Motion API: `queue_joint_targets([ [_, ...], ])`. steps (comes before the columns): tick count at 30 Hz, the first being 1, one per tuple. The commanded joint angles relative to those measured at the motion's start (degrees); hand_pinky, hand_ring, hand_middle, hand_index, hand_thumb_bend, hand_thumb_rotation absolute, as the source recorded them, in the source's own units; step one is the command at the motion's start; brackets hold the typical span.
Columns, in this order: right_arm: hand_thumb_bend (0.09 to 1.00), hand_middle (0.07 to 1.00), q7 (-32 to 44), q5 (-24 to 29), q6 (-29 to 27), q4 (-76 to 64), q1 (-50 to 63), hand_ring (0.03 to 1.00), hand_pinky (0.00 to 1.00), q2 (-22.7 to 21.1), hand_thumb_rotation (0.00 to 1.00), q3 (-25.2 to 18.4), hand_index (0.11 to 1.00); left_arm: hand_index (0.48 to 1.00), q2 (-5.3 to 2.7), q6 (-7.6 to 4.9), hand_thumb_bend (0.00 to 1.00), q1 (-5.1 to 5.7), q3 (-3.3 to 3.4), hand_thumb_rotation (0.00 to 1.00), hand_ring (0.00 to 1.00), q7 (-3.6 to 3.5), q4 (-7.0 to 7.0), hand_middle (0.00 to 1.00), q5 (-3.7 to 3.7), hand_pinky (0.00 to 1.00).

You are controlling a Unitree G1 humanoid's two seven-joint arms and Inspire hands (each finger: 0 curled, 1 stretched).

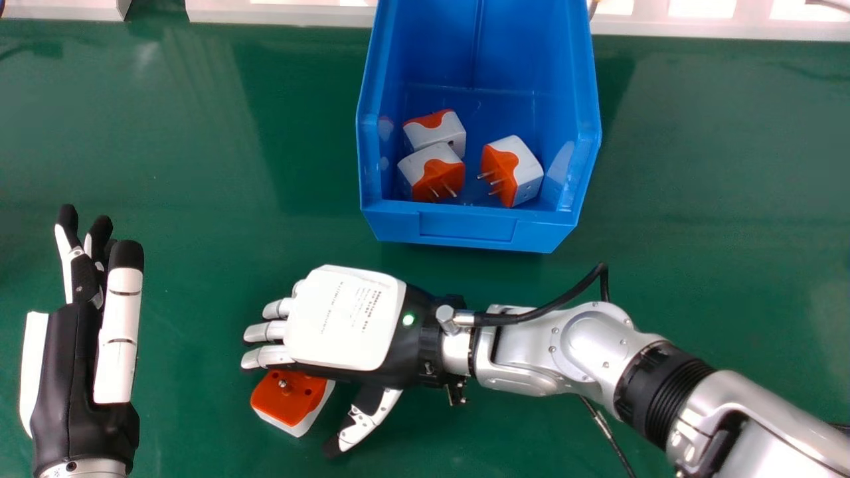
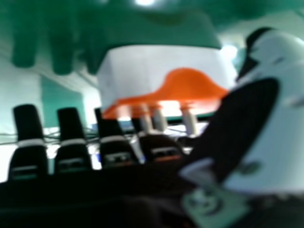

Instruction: Pick all objects and put in blue box

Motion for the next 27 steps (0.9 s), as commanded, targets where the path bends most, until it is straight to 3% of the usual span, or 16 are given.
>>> queue_joint_targets([
  [1, 0.394, 0.805, -1.9, 0.7, 0.8, 0.5, -2.4, 0.785, 0.67, 1.5, 0.65, 0.0, 0.773, 1.000, -0.08, -0.50, 0.56, 0.58, -0.12, 0.93, 1.00, 0.30, -2.06, 1.00, 0.36, 1.00],
  [5, 0.386, 0.667, -2.9, 2.5, -0.2, 3.5, -3.1, 0.683, 0.59, 2.8, 0.51, -0.8, 0.571, 1.000, -0.10, -0.59, 0.57, 0.83, -0.20, 0.94, 1.00, 0.53, -2.19, 1.00, 0.85, 1.00],
  [7, 0.405, 0.622, -3.9, 3.4, -1.2, 5.2, -3.6, 0.643, 0.58, 3.2, 0.44, -1.2, 0.522, 1.000, -0.17, -0.76, 0.57, 0.81, -0.18, 0.94, 1.00, 0.52, -2.08, 1.00, 0.83, 1.00],
  [8, 0.437, 0.591, -4.7, 3.7, -1.5, 5.8, -3.8, 0.608, 0.56, 3.3, 0.34, -1.3, 0.507, 1.000, -0.23, -0.62, 0.57, 0.76, -0.18, 0.94, 1.00, 0.54, -2.17, 1.00, 0.75, 1.00],
  [9, 0.466, 0.553, -5.8, 4.0, -1.4, 6.4, -3.8, 0.559, 0.52, 3.5, 0.25, -1.4, 0.494, 1.000, -0.28, -0.47, 0.56, 0.86, -0.20, 0.94, 1.00, 0.51, -2.34, 1.00, 0.69, 1.00],
  [11, 0.492, 0.461, -6.3, 5.1, -1.1, 6.7, -3.5, 0.450, 0.44, 3.8, 0.18, -2.0, 0.482, 1.000, -0.46, -0.60, 0.56, 1.14, -0.26, 0.93, 1.00, 0.52, -2.65, 1.00, 0.70, 1.00],
  [14, 0.497, 0.407, -5.4, 6.9, -0.7, 6.6, -3.1, 0.368, 0.34, 4.0, 0.16, -2.7, 0.477, 1.000, -0.42, -0.96, 0.56, 1.13, -0.25, 0.93, 1.00, 0.50, -2.42, 1.00, 0.84, 1.00],
  [20, 0.495, 0.310, 1.9, 11.7, -0.7, 6.5, -2.4, 0.225, 0.17, 4.6, 0.15, -5.0, 0.475, 1.000, -0.30, -0.61, 0.55, 0.96, -0.36, 0.92, 1.00, 0.27, -2.60, 1.00, 0.31, 1.00],
  [23, 0.494, 0.348, 4.5, 13.7, -0.5, 5.8, -1.7, 0.259, 0.19, 4.5, 0.14, -6.1, 0.476, 1.000, -0.35, -0.59, 0.53, 0.86, -0.37, 0.93, 1.00, 0.59, -2.59, 1.00, 0.70, 1.00],
  [27, 0.491, 0.365, 9.1, 16.8, 0.2, 3.2, 0.1, 0.274, 0.20, 4.1, 0.14, -7.9, 0.478, 1.000, 0.25, -0.81, 0.55, 0.39, -0.16, 0.93, 1.00, 0.30, -1.66, 1.00, 0.80, 1.00],
])
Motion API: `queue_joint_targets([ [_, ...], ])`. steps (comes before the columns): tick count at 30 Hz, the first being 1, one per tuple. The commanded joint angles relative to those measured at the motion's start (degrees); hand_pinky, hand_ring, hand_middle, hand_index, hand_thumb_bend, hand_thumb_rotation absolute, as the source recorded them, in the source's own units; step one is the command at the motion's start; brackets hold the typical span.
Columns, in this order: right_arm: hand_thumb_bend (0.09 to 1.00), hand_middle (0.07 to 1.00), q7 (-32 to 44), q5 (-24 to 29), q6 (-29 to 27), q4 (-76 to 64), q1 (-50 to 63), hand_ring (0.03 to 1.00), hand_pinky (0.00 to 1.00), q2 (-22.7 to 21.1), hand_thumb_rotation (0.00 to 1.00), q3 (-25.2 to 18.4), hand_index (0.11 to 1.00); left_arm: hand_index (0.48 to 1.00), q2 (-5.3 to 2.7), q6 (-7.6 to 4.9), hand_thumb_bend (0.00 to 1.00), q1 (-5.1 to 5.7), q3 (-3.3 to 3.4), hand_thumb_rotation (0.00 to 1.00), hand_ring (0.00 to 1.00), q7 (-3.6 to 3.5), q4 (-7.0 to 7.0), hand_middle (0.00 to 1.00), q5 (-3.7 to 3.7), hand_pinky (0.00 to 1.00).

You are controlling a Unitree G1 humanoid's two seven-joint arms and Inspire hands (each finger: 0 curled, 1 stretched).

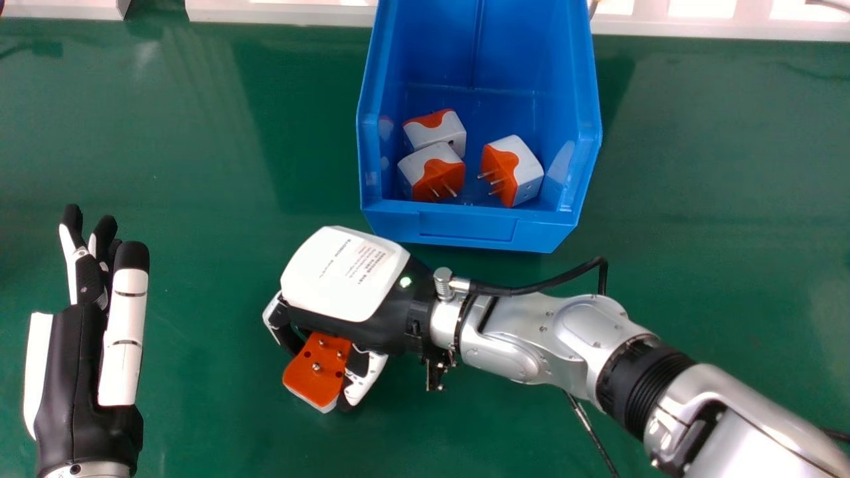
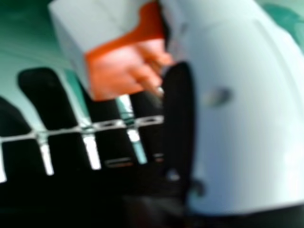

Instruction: Pick all objects and put in blue box

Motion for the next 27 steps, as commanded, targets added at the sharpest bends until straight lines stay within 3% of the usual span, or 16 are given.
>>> queue_joint_targets([
  [1, 0.491, 0.361, 1.8, 2.9, 0.7, -4.4, 1.4, 0.271, 0.19, -0.3, 0.14, -2.0, 0.477, 1.000, 0.64, -0.83, 0.55, -0.44, 0.52, 0.93, 1.00, 0.20, -0.13, 1.00, 0.29, 1.00],
  [3, 0.491, 0.351, 2.8, 3.6, 2.3, -9.9, 4.4, 0.260, 0.18, -1.8, 0.14, -3.2, 0.476, 1.000, 0.83, -0.77, 0.56, -0.58, 0.67, 0.94, 1.00, 0.33, 0.19, 1.00, 0.53, 1.00],
  [8, 0.493, 0.296, 5.4, 5.4, 5.5, -25.4, 13.0, 0.210, 0.15, -5.9, 0.13, -6.7, 0.477, 1.000, 1.17, -0.46, 0.56, -1.21, 1.07, 0.92, 1.00, 0.31, 0.82, 1.00, 0.22, 1.00],
  [12, 0.505, 0.378, 8.2, 7.1, 8.2, -40.4, 21.4, 0.184, 0.13, -9.3, 0.01, -10.3, 0.507, 1.000, 1.37, -0.37, 0.57, -1.85, 1.38, 0.93, 1.00, 0.30, 1.48, 1.00, 0.30, 1.00],
  [17, 0.500, 0.389, 13.3, 7.6, 13.4, -57.9, 31.1, 0.161, 0.11, -13.0, 0.00, -15.1, 0.508, 1.000, 1.33, -0.83, 0.60, -1.90, 1.54, 0.91, 1.00, -0.08, 1.90, 1.00, 0.06, 1.00],
  [19, 0.501, 0.394, 14.0, 6.3, 15.9, -63.4, 33.7, 0.154, 0.10, -13.9, 0.00, -17.6, 0.504, 1.000, 1.20, -0.54, 0.59, -2.01, 1.61, 0.92, 1.00, -0.20, 1.85, 1.00, -0.43, 1.00],
  [23, 0.505, 0.402, 13.0, 8.1, 16.5, -68.5, 35.7, 0.138, 0.09, -15.2, 0.00, -23.0, 0.499, 1.000, 1.19, -0.34, 0.57, -2.48, 1.67, 0.91, 1.00, 0.23, 2.12, 1.00, -0.06, 1.00],
  [27, 0.508, 0.395, 13.1, 8.6, 18.1, -70.3, 34.1, 0.131, 0.08, -15.3, 0.00, -27.7, 0.496, 1.000, 1.66, -0.53, 0.57, -3.62, 1.77, 0.92, 1.00, 0.33, 3.46, 1.00, 0.38, 1.00],
])
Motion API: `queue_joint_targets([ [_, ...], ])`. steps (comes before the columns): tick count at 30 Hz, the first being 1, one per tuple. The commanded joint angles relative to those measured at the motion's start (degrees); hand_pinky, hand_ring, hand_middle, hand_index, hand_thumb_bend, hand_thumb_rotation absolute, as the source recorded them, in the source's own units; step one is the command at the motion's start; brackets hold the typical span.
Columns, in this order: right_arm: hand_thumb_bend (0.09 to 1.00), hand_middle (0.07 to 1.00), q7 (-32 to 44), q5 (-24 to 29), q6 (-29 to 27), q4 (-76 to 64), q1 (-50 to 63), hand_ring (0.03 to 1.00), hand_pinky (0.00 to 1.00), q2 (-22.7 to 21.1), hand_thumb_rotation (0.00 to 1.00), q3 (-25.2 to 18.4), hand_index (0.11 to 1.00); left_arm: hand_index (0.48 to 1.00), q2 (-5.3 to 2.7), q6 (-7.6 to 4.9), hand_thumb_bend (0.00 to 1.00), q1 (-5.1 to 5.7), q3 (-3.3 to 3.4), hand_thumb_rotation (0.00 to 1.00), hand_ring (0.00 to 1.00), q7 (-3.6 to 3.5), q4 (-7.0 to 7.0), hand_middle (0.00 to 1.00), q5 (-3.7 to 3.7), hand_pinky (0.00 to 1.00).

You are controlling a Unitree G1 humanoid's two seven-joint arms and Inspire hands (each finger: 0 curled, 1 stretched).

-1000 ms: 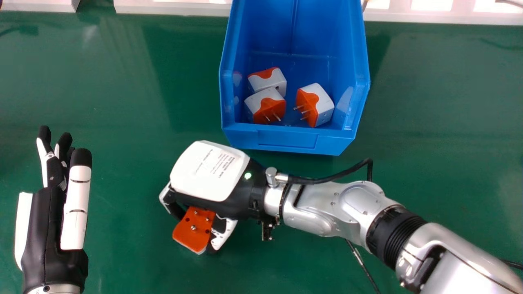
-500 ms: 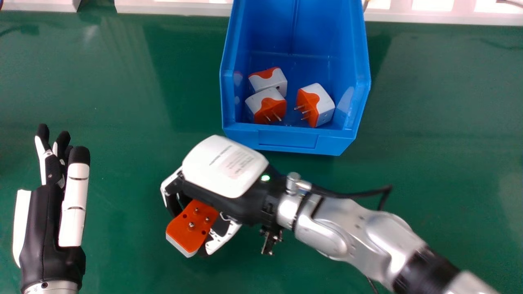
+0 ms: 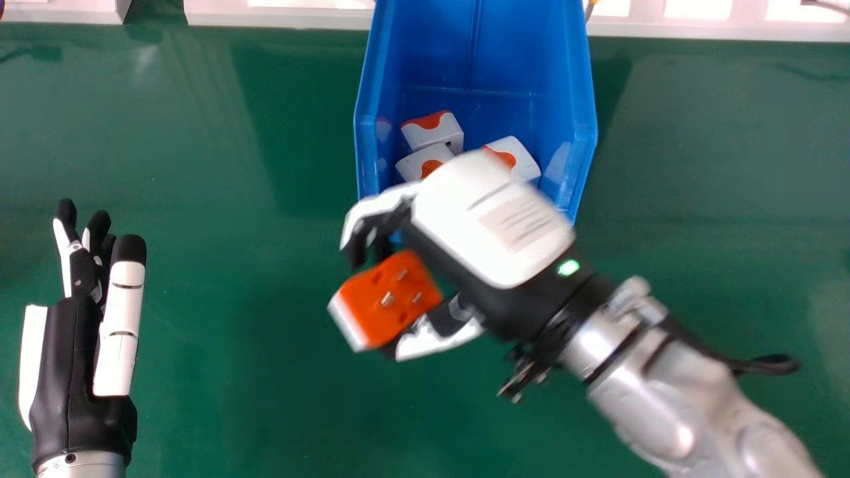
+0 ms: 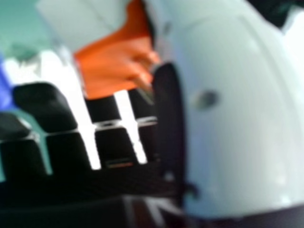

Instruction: Pick all objects and put in blue box

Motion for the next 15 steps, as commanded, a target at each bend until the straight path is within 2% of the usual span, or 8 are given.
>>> queue_joint_targets([
  [1, 0.507, 0.387, -1.2, 0.6, 0.7, -2.3, -2.7, 0.128, 0.08, 0.5, 0.00, -2.8, 0.496, 1.000, 0.90, -0.72, 0.58, -1.02, 0.58, 0.92, 1.00, 0.16, 0.74, 1.00, -0.05, 1.00],
  [2, 0.507, 0.385, -1.0, 0.3, 1.2, -2.0, -3.8, 0.124, 0.07, 0.4, 0.00, -3.5, 0.494, 1.000, 1.02, -0.58, 0.58, -1.26, 0.61, 0.92, 1.00, -0.13, 1.01, 1.00, -0.41, 1.00],
  [3, 0.507, 0.386, -0.8, 0.4, 1.6, -1.4, -5.1, 0.124, 0.07, 0.5, 0.00, -4.2, 0.495, 1.000, 1.30, -0.72, 0.59, -1.49, 0.62, 0.91, 1.00, -0.10, 1.48, 1.00, -0.01, 1.00],
  [5, 0.506, 0.387, -0.6, -0.6, 3.0, 0.4, -8.1, 0.126, 0.07, 0.4, 0.00, -5.0, 0.494, 1.000, 1.34, -0.59, 0.60, -1.88, 0.69, 0.92, 1.00, -0.38, 1.98, 1.00, -0.57, 1.00],
  [7, 0.505, 0.393, -0.6, -1.4, 4.4, 2.8, -11.2, 0.137, 0.08, 0.5, 0.00, -5.4, 0.496, 1.000, 1.27, -0.71, 0.62, -2.12, 0.68, 0.91, 1.00, -0.21, 2.30, 1.00, -0.55, 1.00],
  [10, 0.505, 0.392, -2.1, -4.5, 6.8, 8.7, -17.5, 0.139, 0.09, 0.7, 0.00, -5.0, 0.494, 1.000, 1.36, -1.27, 0.61, -2.20, 0.61, 0.91, 1.00, 0.09, 2.74, 1.00, 0.16, 1.00],
  [12, 0.504, 0.390, -1.5, -5.1, 7.9, 12.4, -21.3, 0.137, 0.08, 0.6, 0.00, -4.7, 0.496, 1.000, 1.39, -1.40, 0.61, -2.22, 0.56, 0.92, 1.00, 0.09, 2.82, 1.00, 0.22, 1.00],
  [15, 0.502, 0.391, -1.4, -5.9, 9.8, 19.5, -27.5, 0.186, 0.12, 1.2, 0.00, -3.6, 0.503, 1.000, 1.19, -1.89, 0.60, -2.24, 0.59, 0.91, 1.00, -0.16, 2.93, 1.00, -0.34, 1.00],
])
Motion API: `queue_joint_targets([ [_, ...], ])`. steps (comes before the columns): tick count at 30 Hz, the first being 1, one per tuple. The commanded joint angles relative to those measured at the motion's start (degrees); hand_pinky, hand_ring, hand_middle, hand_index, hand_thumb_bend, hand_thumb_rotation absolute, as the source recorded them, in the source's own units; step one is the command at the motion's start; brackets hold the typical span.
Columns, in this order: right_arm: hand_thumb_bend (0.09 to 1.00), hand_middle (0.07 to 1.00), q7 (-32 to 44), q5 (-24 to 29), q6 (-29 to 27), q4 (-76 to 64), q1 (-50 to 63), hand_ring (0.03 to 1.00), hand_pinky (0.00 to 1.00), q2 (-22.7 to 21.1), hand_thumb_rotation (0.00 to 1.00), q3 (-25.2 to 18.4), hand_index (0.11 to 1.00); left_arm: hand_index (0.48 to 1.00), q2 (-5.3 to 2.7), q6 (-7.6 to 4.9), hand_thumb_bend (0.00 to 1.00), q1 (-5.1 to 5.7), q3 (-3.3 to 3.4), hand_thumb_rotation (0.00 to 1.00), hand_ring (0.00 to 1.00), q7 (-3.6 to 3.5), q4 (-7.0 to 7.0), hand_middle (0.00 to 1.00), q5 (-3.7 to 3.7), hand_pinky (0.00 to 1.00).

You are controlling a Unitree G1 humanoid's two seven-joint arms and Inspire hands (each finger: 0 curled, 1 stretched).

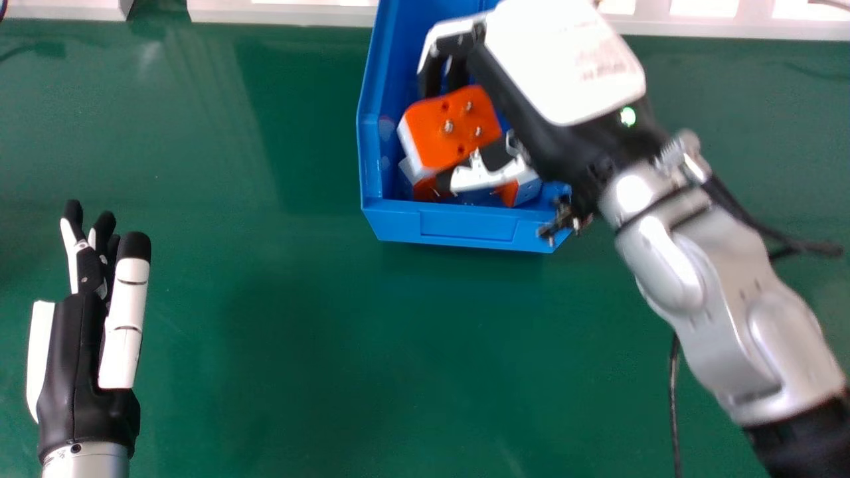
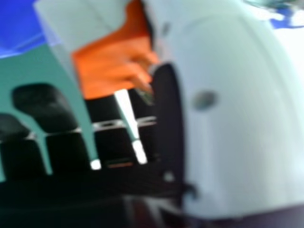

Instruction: Pick all objects and put in blue box

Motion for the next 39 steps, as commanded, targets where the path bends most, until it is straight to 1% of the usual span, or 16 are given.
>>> queue_joint_targets([
  [1, 0.502, 0.393, -0.9, -1.3, 1.5, 4.4, -6.7, 0.198, 0.13, 0.9, 0.00, 0.7, 0.506, 1.000, 0.39, -1.61, 0.60, -0.11, 0.25, 0.91, 1.00, -0.09, -0.61, 1.00, -0.31, 1.00],
  [3, 0.501, 0.394, -1.6, -2.2, 2.4, 9.8, -10.8, 0.208, 0.14, 1.8, 0.00, 2.1, 0.515, 1.000, 0.46, -1.53, 0.60, -0.01, 0.24, 0.91, 1.00, -0.08, -0.62, 1.00, -0.21, 1.00],
  [6, 0.511, 0.457, -0.6, -4.5, 5.7, 18.5, -17.3, 0.191, 0.13, 3.4, 0.00, 5.0, 0.492, 1.000, 0.36, -1.57, 0.61, 0.22, 0.23, 0.91, 1.00, -0.09, -0.77, 1.00, -0.30, 1.00],
  [8, 0.514, 0.468, -1.4, -5.3, 6.2, 24.5, -21.1, 0.214, 0.14, 4.2, 0.00, 7.0, 0.488, 1.000, 0.38, -1.94, 0.62, 0.41, 0.13, 0.91, 1.00, -0.03, -0.82, 1.00, 0.04, 1.00],
  [11, 0.509, 0.420, -1.8, -6.8, 6.8, 34.7, -26.7, 0.235, 0.15, 5.6, 0.00, 10.7, 0.525, 1.000, 0.32, -2.25, 0.62, 0.69, 0.00, 0.90, 1.00, -0.21, -0.98, 1.00, -0.10, 1.00],
  [12, 0.514, 0.437, -1.7, -6.8, 7.1, 37.9, -28.4, 0.236, 0.15, 6.3, 0.00, 11.5, 0.511, 1.000, 0.29, -2.24, 0.62, 0.80, -0.06, 0.90, 1.00, -0.27, -1.17, 1.00, -0.19, 1.00],
  [14, 0.507, 0.446, -2.5, -6.3, 7.4, 43.2, -31.0, 0.308, 0.16, 7.8, 0.00, 12.8, 0.539, 1.000, 0.29, -1.94, 0.61, 1.10, -0.20, 0.91, 1.00, 0.01, -1.68, 1.00, 0.36, 1.00],
  [16, 0.506, 0.449, -3.0, -6.5, 8.0, 47.4, -33.0, 0.326, 0.17, 9.0, 0.00, 14.5, 0.545, 1.000, 0.18, -1.78, 0.61, 1.62, -0.37, 0.92, 1.00, 0.39, -2.42, 1.00, 0.98, 1.00],
  [18, 0.505, 0.443, -3.6, -6.4, 8.0, 50.9, -34.4, 0.340, 0.16, 10.1, 0.00, 15.9, 0.546, 1.000, -0.01, -1.44, 0.60, 1.95, -0.43, 0.92, 1.00, 0.39, -2.99, 1.00, 0.54, 1.00],
  [20, 0.512, 0.476, -3.6, -6.1, 8.2, 54.2, -35.6, 0.377, 0.14, 11.4, 0.00, 17.3, 0.508, 1.000, -0.10, -1.11, 0.60, 2.22, -0.44, 0.91, 1.00, 0.48, -3.41, 1.00, 0.43, 1.00],
  [22, 0.516, 0.490, -4.3, -6.3, 8.8, 56.9, -36.2, 0.398, 0.12, 12.8, 0.00, 18.8, 0.489, 1.000, -0.10, -1.32, 0.59, 2.55, -0.46, 0.92, 1.00, 0.40, -3.65, 1.00, 0.43, 1.00],
  [26, 0.518, 0.496, -4.5, -5.7, 10.4, 61.1, -37.0, 0.407, 0.10, 15.3, 0.00, 20.6, 0.481, 1.000, -0.01, -2.01, 0.58, 3.44, -0.49, 0.93, 1.00, 0.75, -4.06, 1.00, 1.57, 1.00],
  [28, 0.518, 0.497, -4.6, -5.3, 10.7, 62.8, -37.4, 0.405, 0.09, 16.1, 0.00, 21.1, 0.481, 1.000, 0.05, -1.98, 0.57, 3.72, -0.55, 0.95, 1.00, 0.82, -4.32, 1.00, 1.91, 1.00],
  [33, 0.517, 0.502, 1.2, -4.4, 13.6, 67.0, -40.1, 0.402, 0.11, 18.1, 0.00, 22.1, 0.487, 1.000, -0.64, -0.58, 0.57, 4.57, -0.65, 0.95, 1.00, 1.09, -5.80, 1.00, 1.41, 1.00],
  [37, 0.518, 0.500, -5.8, -3.1, 13.1, 65.8, -38.5, 0.402, 0.10, 17.3, 0.00, 21.5, 0.486, 1.000, -0.95, 0.03, 0.58, 4.94, -0.69, 0.92, 1.00, 1.26, -6.61, 1.00, 1.50, 1.00],
  [39, 0.517, 0.500, -7.5, -2.9, 13.9, 66.2, -38.3, 0.404, 0.10, 17.6, 0.00, 22.1, 0.485, 1.000, -0.94, -0.21, 0.57, 4.82, -0.70, 0.93, 1.00, 1.08, -6.46, 1.00, 1.35, 1.00],
])
